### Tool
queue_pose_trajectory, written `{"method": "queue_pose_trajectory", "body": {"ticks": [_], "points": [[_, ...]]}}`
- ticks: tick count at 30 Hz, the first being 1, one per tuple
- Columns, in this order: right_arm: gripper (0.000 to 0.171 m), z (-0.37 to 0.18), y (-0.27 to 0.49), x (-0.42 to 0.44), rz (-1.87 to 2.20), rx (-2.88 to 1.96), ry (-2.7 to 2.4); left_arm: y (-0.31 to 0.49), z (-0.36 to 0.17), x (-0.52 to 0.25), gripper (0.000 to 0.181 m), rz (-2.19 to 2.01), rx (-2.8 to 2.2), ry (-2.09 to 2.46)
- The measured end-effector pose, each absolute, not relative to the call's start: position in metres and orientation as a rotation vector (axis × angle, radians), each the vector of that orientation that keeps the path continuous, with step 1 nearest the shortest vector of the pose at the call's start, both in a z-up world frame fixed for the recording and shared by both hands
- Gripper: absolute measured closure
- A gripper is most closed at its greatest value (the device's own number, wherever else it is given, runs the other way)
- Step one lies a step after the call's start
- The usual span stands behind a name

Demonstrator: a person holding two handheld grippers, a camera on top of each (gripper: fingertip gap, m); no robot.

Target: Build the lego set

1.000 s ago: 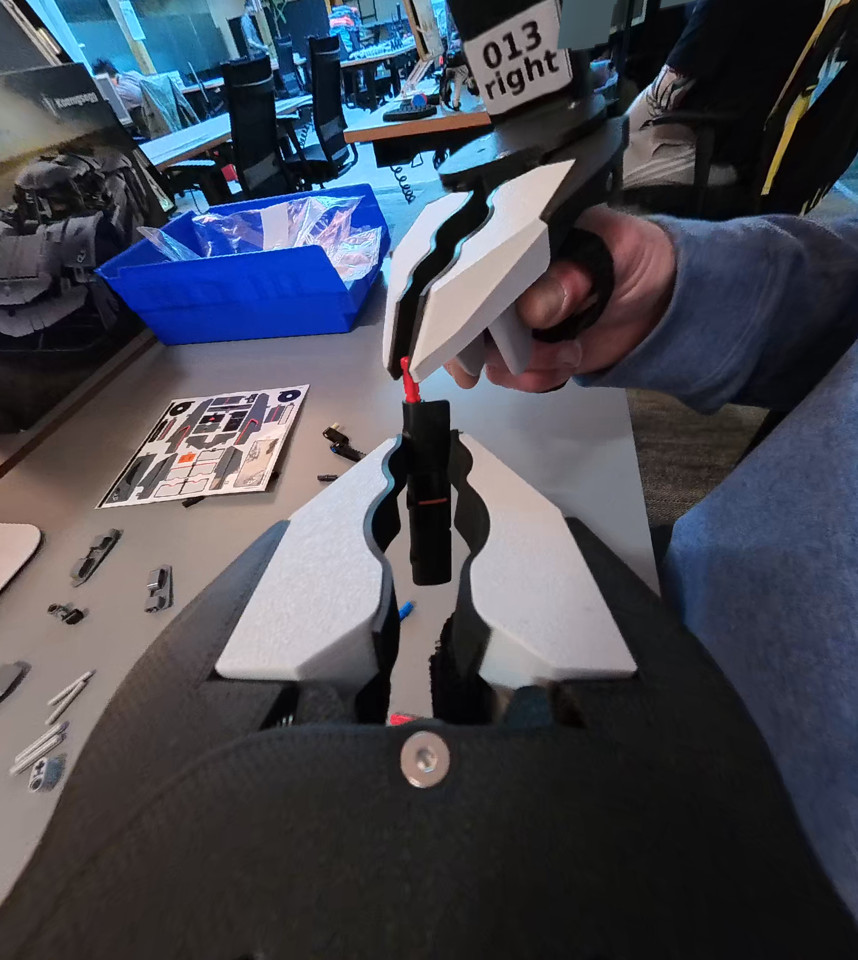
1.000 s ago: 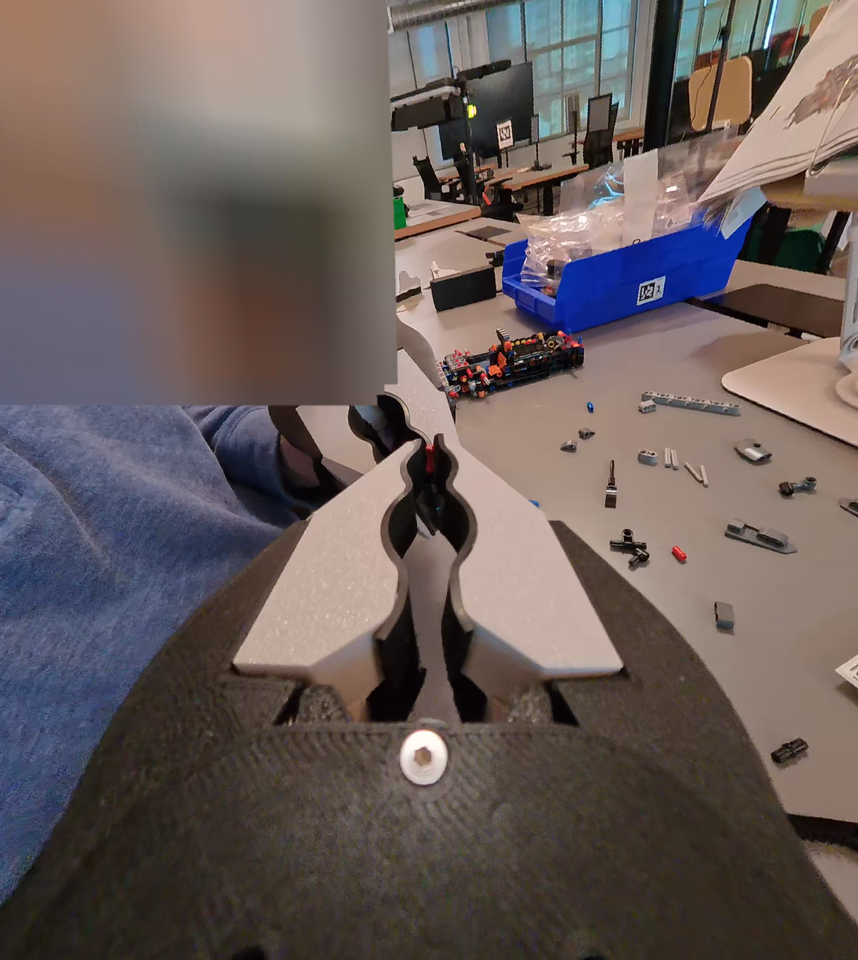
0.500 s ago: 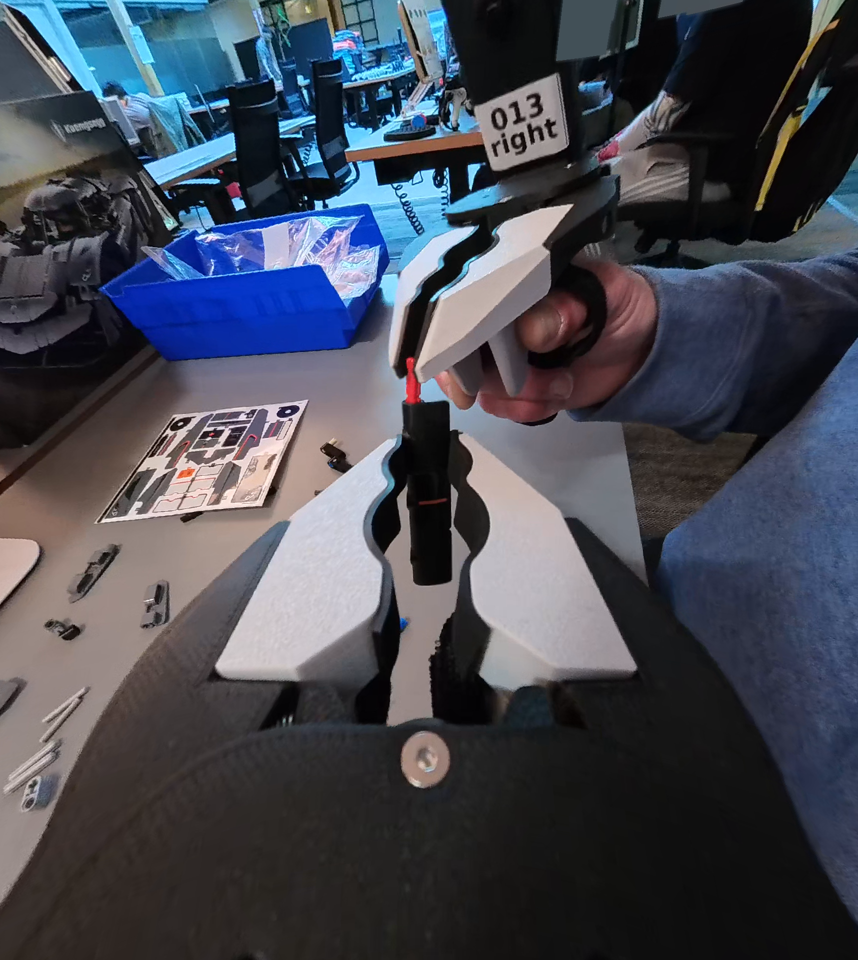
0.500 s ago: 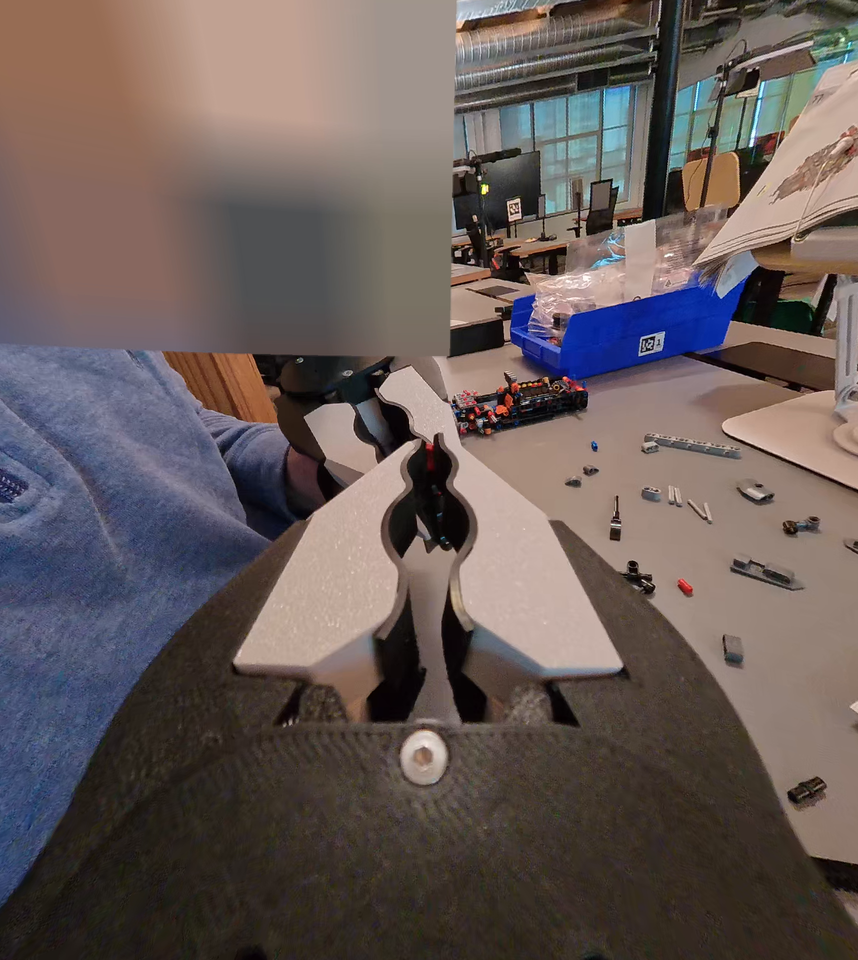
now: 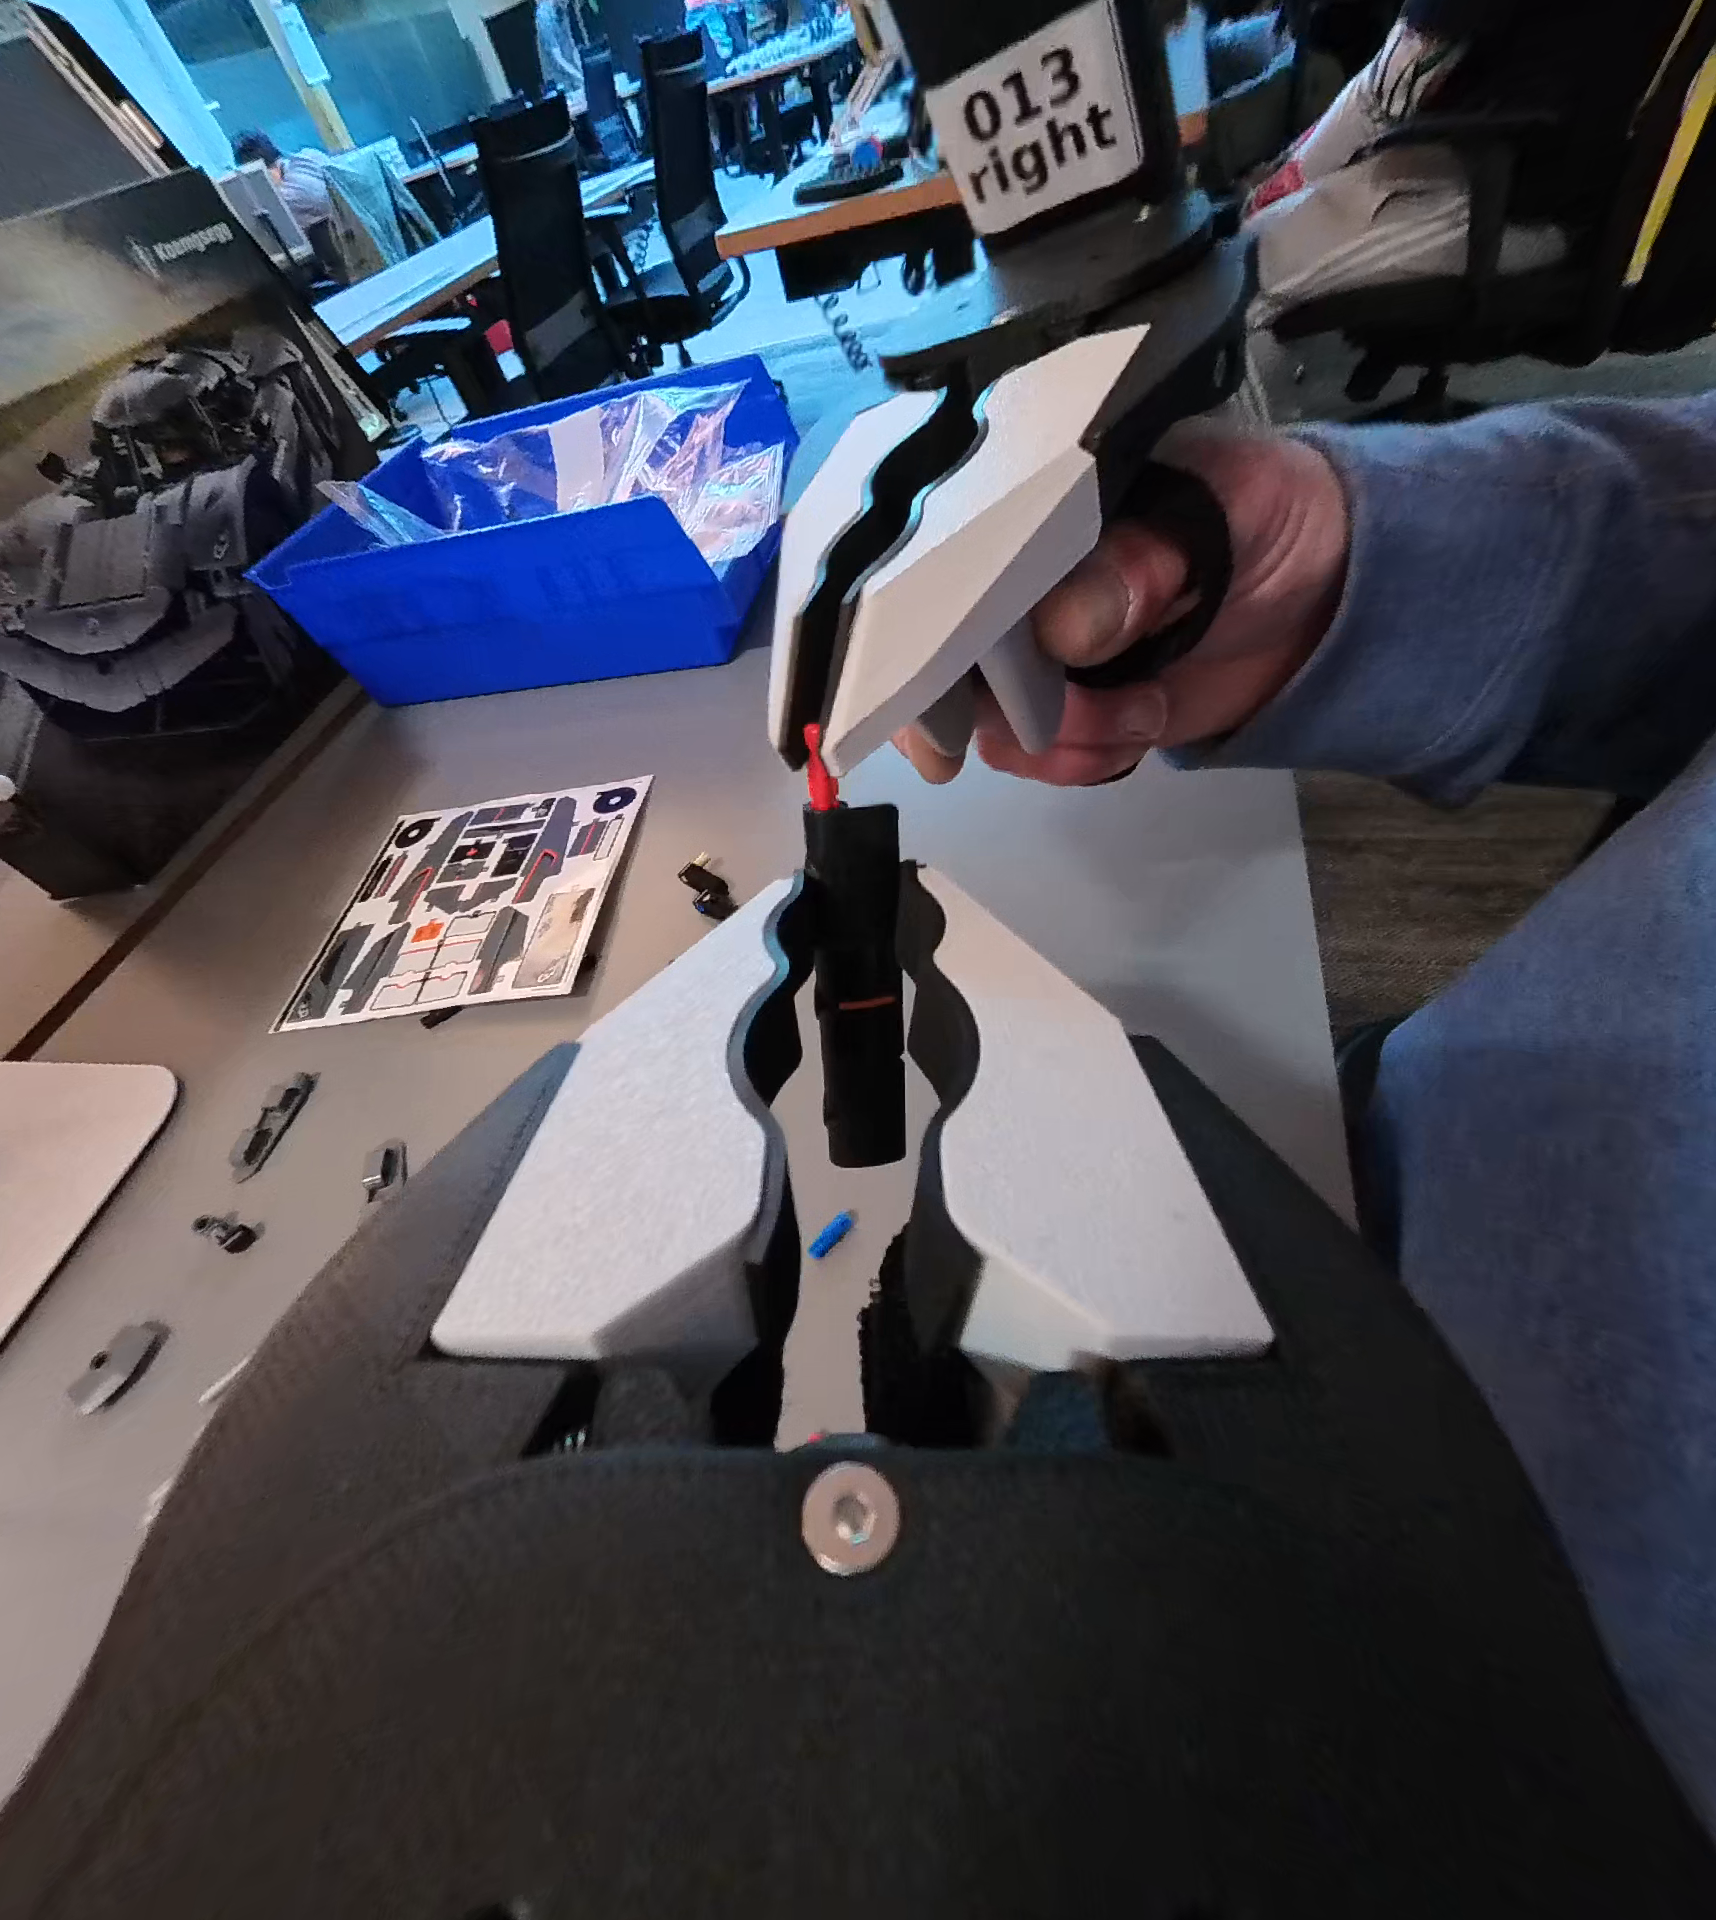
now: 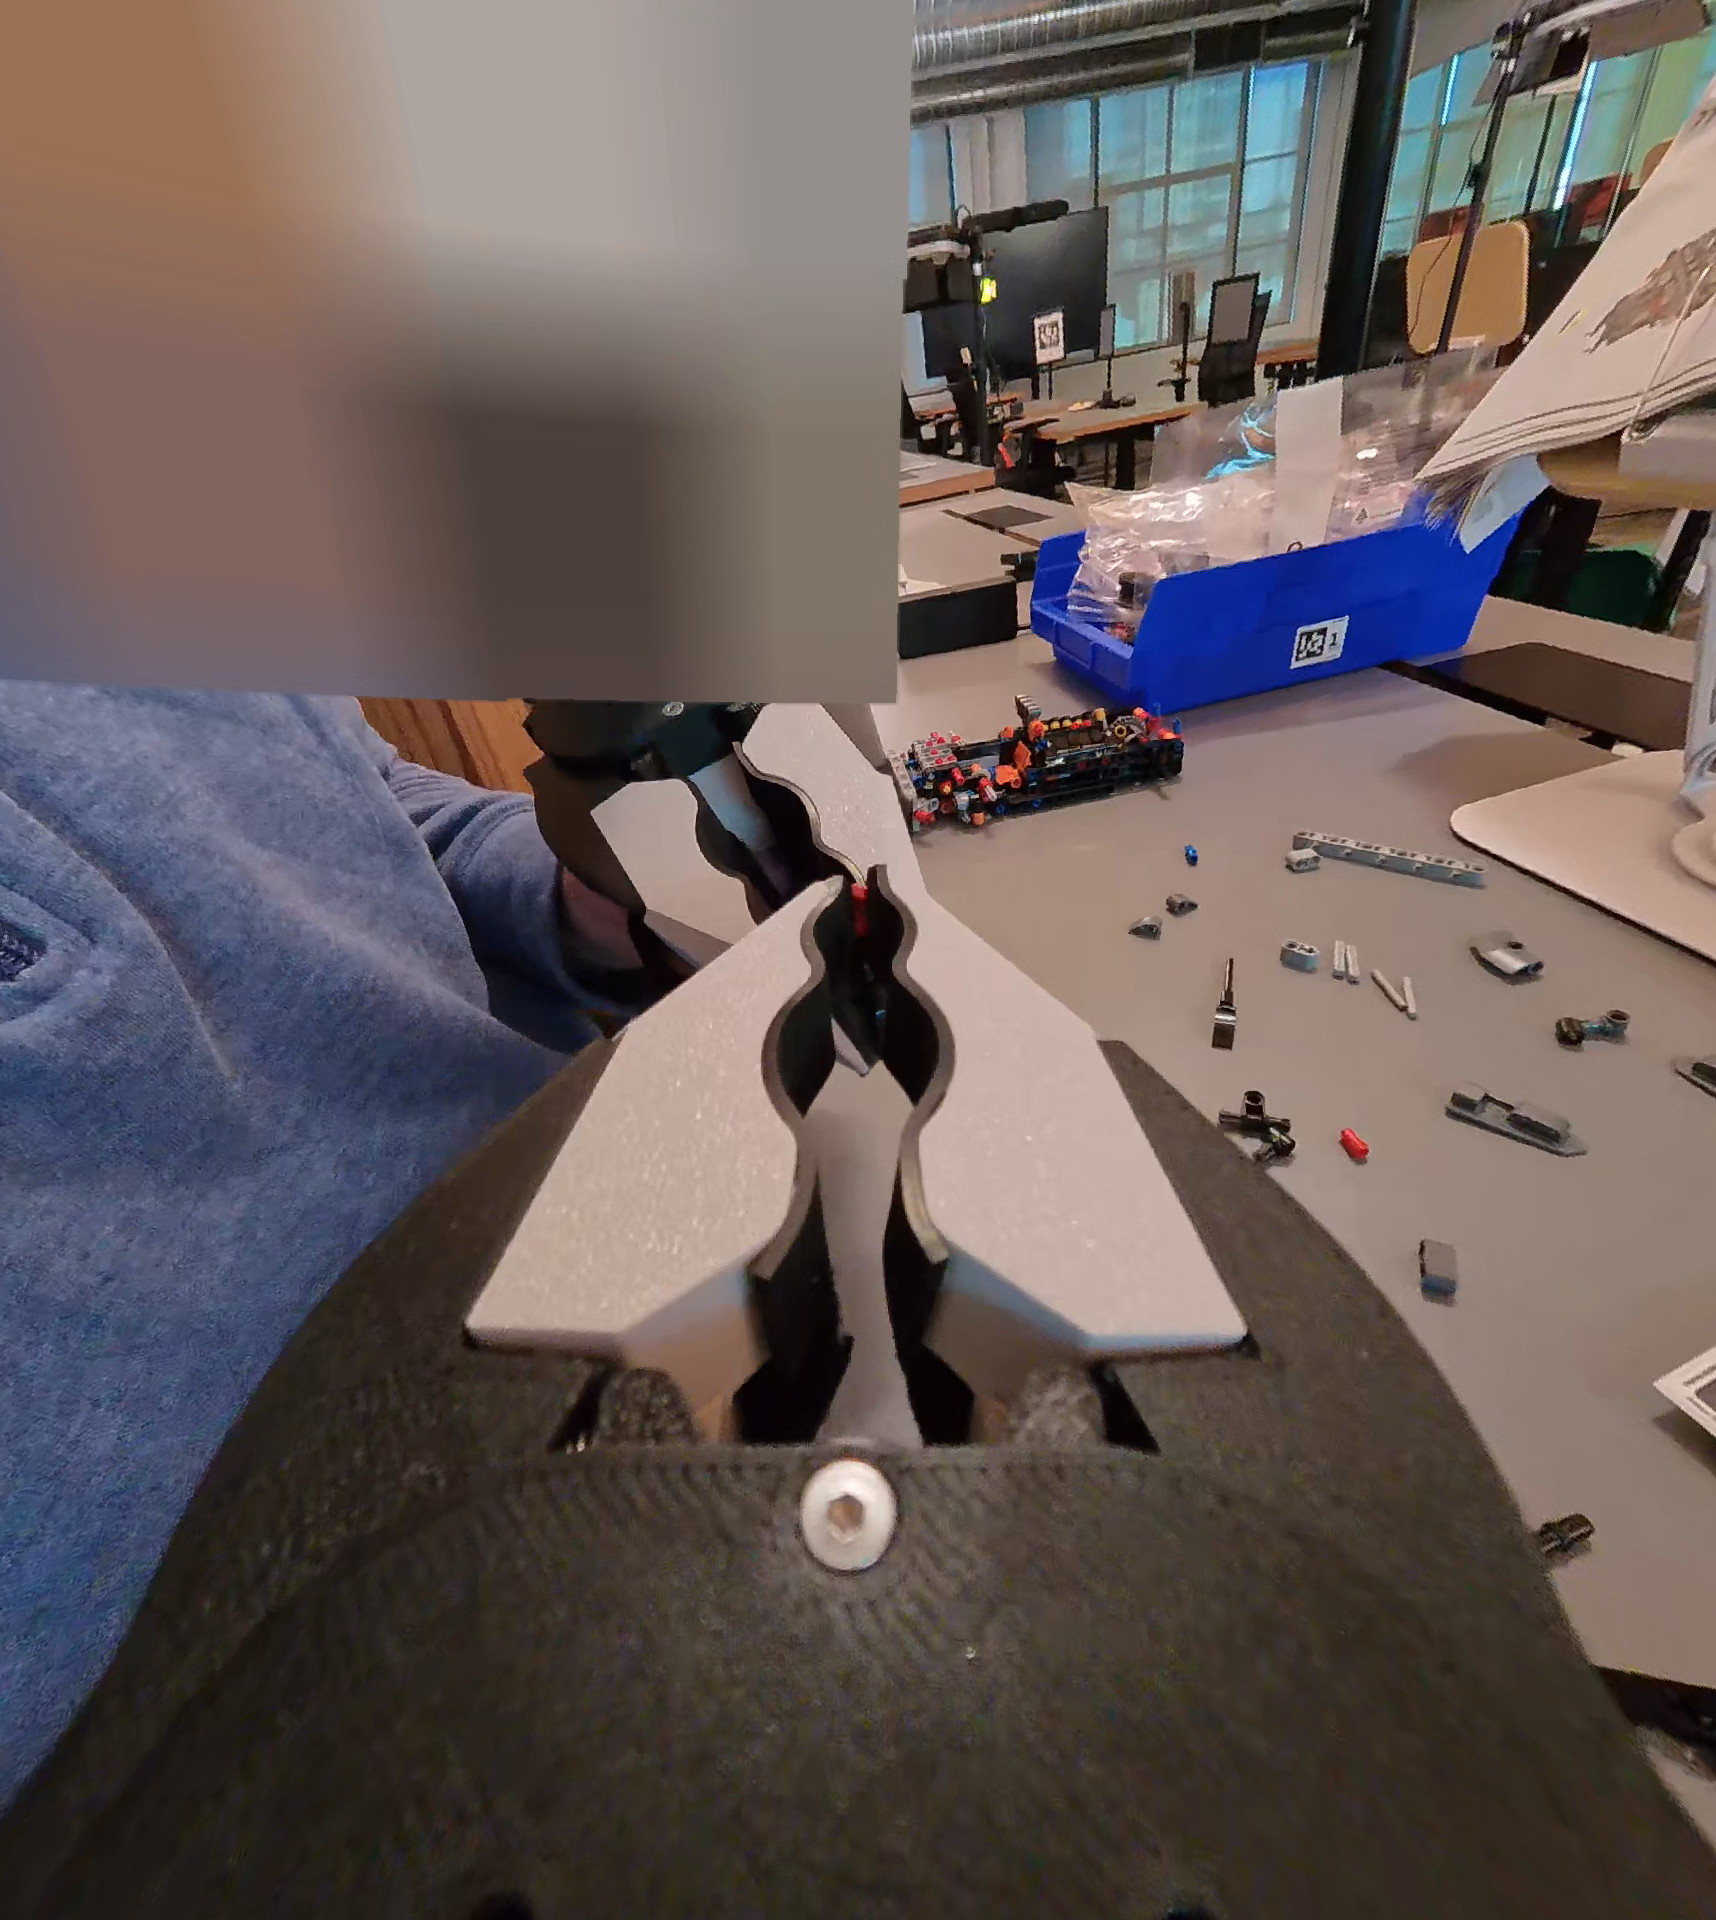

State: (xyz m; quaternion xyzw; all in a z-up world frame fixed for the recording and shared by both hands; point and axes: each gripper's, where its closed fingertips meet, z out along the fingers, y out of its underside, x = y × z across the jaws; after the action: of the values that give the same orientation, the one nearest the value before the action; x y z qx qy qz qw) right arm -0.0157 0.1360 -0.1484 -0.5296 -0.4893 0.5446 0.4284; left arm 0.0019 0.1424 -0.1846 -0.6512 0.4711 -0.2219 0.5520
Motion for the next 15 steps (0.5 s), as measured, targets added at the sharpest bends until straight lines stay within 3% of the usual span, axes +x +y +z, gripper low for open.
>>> {"method": "queue_pose_trajectory", "body": {"ticks": [15], "points": [[0.171, -0.1480, 0.1359, -0.0124, 1.358, -1.296, -1.180, 0.1408, -0.1836, 0.0069, 0.168, -0.610, -1.554, 1.083]]}}
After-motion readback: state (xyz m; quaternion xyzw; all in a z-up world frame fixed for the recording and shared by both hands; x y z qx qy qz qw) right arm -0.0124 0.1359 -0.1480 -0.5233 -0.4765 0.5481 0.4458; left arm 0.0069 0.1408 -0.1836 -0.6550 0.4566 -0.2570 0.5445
